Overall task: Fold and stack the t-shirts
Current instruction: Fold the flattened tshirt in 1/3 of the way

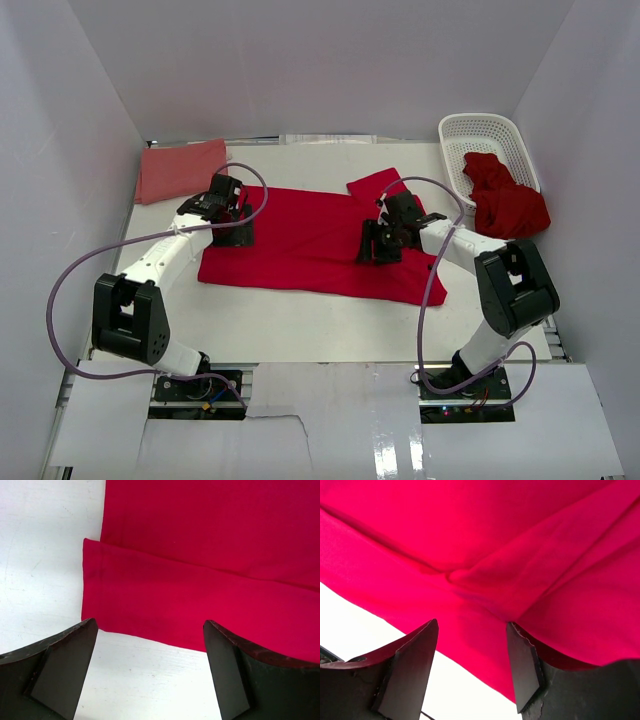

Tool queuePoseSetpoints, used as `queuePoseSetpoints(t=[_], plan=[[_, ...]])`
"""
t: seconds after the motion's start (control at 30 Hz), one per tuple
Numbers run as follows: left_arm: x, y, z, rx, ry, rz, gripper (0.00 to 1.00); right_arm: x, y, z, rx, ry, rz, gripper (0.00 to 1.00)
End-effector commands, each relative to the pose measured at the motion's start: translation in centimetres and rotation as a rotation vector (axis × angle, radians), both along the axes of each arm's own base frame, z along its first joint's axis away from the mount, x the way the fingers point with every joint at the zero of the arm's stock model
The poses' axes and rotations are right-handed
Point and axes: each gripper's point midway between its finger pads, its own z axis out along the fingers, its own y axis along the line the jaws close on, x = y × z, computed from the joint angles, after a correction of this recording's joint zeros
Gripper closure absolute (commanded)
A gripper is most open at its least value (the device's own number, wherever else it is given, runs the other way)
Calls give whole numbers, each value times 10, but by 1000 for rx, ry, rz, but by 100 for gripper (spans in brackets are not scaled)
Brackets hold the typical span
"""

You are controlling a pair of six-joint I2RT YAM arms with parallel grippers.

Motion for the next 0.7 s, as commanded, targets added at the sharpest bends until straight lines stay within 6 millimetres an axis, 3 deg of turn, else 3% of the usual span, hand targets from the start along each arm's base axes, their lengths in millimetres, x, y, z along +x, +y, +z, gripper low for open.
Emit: queuePoseSetpoints(t=[0.0,0.2,0.4,0.6,0.67], plan=[[-2,-1,9,-14,-39,-13,2,9,10,3,39,-28,8,37],[-2,-1,10,-12,-40,-20,2,10,7,-3,20,-26,2,37],[0,-5,10,-27,-40,-35,2,14,-5,6,-40,-64,-24,36],[-1,-8,5,-39,-24,-44,2,16,-2,-1,-33,-59,-11,37],[-2,-8,5,-38,-25,-46,2,18,3,-2,-16,-63,-3,43]])
